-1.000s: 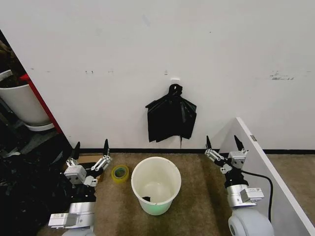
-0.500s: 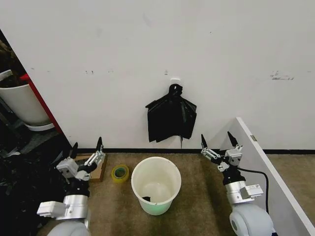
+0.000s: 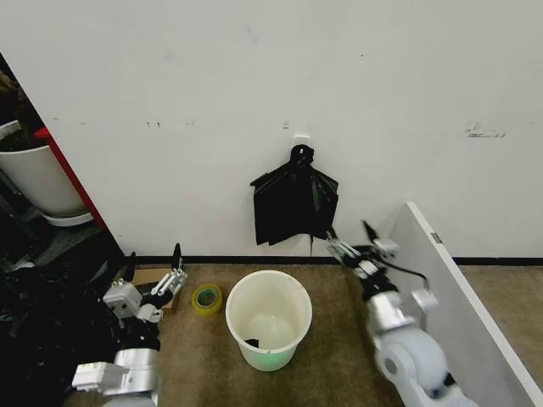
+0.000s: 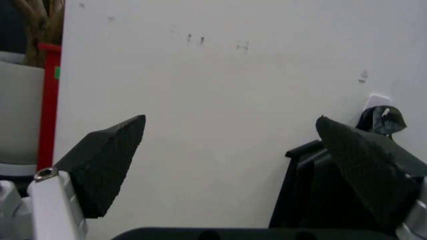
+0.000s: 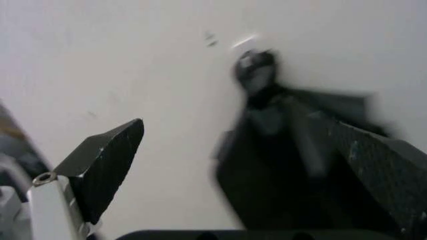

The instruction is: Place the garbage bag over the trash bin.

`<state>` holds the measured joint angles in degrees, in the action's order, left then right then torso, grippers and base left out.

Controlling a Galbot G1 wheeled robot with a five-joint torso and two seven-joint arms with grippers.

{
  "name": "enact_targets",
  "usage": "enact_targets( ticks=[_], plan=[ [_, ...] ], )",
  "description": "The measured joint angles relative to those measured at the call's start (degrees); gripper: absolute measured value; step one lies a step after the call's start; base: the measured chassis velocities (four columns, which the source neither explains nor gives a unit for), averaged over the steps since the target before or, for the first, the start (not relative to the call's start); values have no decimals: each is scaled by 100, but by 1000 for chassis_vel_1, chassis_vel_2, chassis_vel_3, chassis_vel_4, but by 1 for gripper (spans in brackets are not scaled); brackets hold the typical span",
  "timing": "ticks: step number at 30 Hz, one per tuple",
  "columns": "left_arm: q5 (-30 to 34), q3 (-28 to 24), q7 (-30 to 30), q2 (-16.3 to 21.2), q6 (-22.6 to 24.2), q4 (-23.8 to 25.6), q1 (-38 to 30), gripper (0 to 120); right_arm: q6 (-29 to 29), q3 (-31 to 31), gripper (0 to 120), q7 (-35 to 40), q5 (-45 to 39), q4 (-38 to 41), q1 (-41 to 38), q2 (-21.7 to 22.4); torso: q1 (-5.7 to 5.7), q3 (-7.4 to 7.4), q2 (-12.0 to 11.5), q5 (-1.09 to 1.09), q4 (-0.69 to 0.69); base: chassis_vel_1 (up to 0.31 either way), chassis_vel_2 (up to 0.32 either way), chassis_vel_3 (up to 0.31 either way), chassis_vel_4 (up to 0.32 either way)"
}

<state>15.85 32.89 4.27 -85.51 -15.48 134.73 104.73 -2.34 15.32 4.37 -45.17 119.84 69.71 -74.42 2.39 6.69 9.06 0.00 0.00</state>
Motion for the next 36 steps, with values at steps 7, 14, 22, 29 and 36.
enact_targets(
  ticks=[7, 14, 22, 29, 36],
  plan=[
    [-151, 88, 146, 17, -137, 175, 241, 100, -269, -399, 100, 30, -1707, -533, -990, -428, 0, 0, 0, 2, -2, 0, 0, 0, 0],
    [-314, 77, 190, -82, -130, 274, 238, 100, -208, -757, 100, 581, -2216, -1211, -1603, -1236, 0, 0, 0, 1, -1, 0, 0, 0, 0],
    [-324, 77, 219, -131, -100, 191, 160, 100, -45, -689, 100, 803, -2146, -2068, -2188, -1571, 0, 0, 0, 1, -2, 0, 0, 0, 0],
    [-300, 96, 257, -95, -40, 180, 120, 100, 96, -487, 100, 1095, -2111, -2788, -2603, -1790, 0, 0, 0, 1, -2, 0, 0, 0, 0],
    [-289, 108, 326, -61, -28, 172, 95, 100, 144, -180, 100, 1251, -2083, -3280, -2862, -1790, 0, 0, 0, 1, -1, 0, 0, 0, 0]
  ],
)
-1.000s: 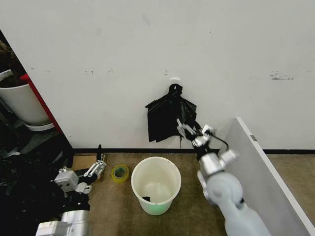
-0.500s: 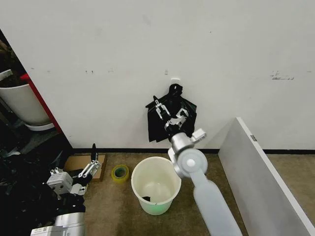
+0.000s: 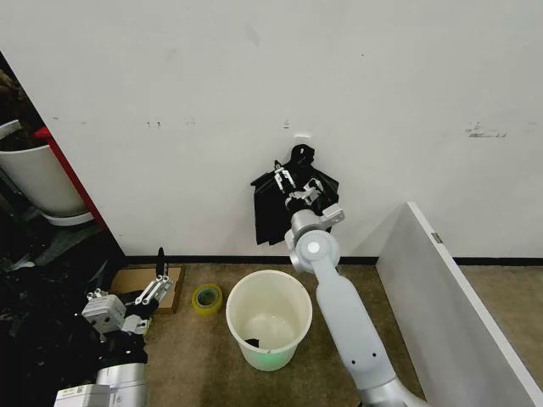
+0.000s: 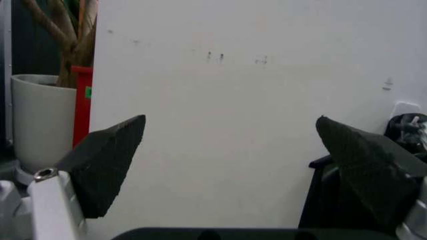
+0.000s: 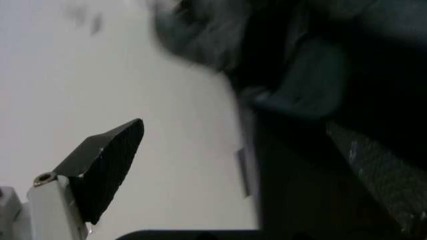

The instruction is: Place the garbage bag over the trash bin.

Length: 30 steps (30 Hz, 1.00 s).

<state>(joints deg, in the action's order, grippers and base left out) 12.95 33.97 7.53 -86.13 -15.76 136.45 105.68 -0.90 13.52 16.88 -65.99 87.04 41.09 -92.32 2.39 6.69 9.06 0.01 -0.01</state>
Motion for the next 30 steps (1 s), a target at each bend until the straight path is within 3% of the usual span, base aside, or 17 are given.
enact_targets(
  ticks=[9, 14, 21, 30],
  plan=[
    [3, -9, 21, 8, 16, -64, -59, 100, 7, 226, 100, -22, 8, -430, -96, 10, 0, 0, 0, -1, -1, 0, 0, 0, 0],
    [3, -8, 27, 16, 17, -72, -61, 100, 16, 252, 86, -91, 34, -546, -133, 12, 0, 0, 0, -1, 0, 0, 0, 0, 0],
    [-4, -11, 42, 33, 16, -81, -59, 100, 14, 355, 55, -131, 40, -550, -167, 16, 0, 0, 0, -1, 0, 0, 0, 0, 0],
    [-8, -18, 68, 76, -2, -154, -99, 100, 7, 260, 25, -221, 187, -369, -12, 17, 0, -1, 0, -1, 0, 0, 0, 0, 0]
  ],
)
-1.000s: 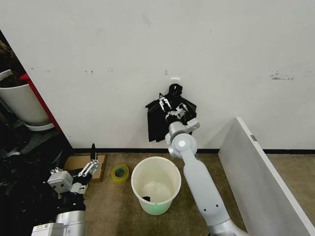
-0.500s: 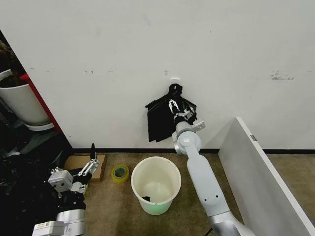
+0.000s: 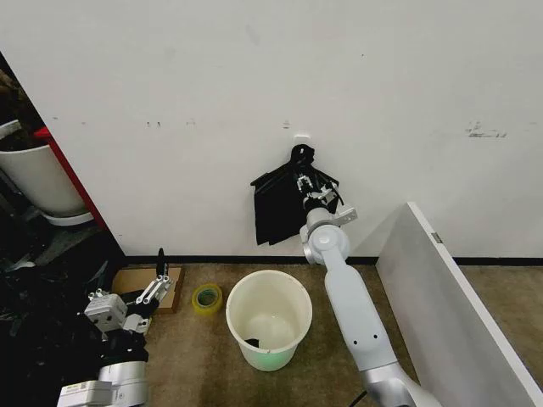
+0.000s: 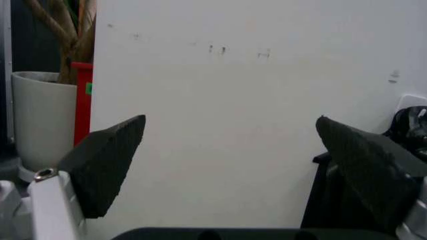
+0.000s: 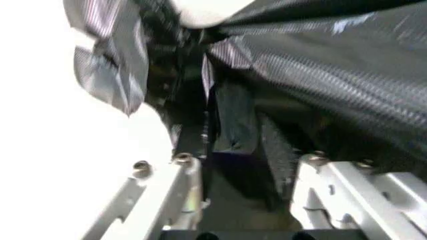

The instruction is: Place the garbage bag over the trash bin.

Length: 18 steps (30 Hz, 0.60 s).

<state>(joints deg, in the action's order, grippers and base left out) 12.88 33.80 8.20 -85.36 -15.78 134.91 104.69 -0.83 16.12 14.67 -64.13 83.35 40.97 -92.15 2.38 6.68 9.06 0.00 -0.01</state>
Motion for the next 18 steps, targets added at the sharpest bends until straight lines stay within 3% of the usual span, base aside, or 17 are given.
enact_targets(
  ticks=[7, 18],
  plan=[
    [3, -8, 58, 25, -16, -81, -48, 100, 1, -79, 0, -129, 190, 114, 188, 2, 0, 0, 0, 0, 0, 0, 0, 0, 0],
    [17, -27, 116, 32, -23, -195, -145, 100, 6, -430, 0, -360, 503, 974, 1172, 442, 0, 0, 0, -1, -1, 0, 0, 0, 0]
  ],
)
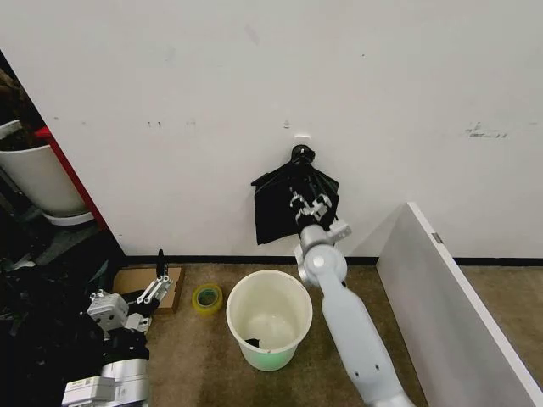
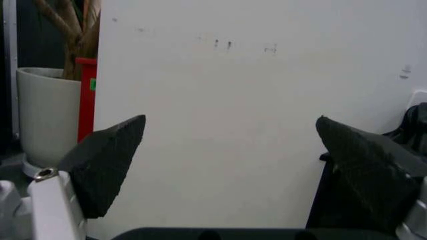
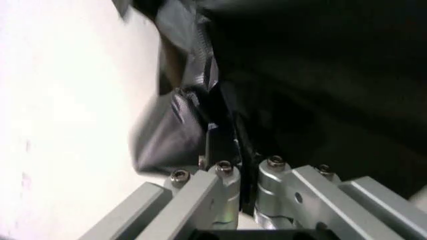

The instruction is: Place the garbage bag over the trash bin.

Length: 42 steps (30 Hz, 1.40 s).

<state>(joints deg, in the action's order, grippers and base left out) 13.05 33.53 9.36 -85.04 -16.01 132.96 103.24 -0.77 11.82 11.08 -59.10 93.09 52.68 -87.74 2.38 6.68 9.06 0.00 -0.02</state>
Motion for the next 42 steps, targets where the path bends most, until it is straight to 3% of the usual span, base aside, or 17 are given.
enact_targets(
  ticks=[8, 21, 31, 42],
  plan=[
    [-2, -19, 4, -15, 0, -27, -57, 100, 171, -144, 0, -252, 620, 399, 721, 496, 0, 0, 0, 0, 0, 0, 0, 0, 0],
    [138, 22, 4, 119, 99, -100, -243, 100, 741, -399, 0, -682, 2862, 958, 2000, 1510, 0, 0, 1, -1, 0, 0, 0, 0, 0],
    [229, 26, 2, 154, 132, -173, -352, 100, 944, -219, 0, -649, 3847, 1634, 2814, 1833, 0, 0, 1, 0, 1, 0, 0, 0, 0],
    [361, 64, 16, 226, 145, -269, -456, 100, 1507, -28, 0, -606, 4452, 1728, 3441, 2160, 0, 0, 1, 0, 1, 0, 0, 0, 0]
  ],
)
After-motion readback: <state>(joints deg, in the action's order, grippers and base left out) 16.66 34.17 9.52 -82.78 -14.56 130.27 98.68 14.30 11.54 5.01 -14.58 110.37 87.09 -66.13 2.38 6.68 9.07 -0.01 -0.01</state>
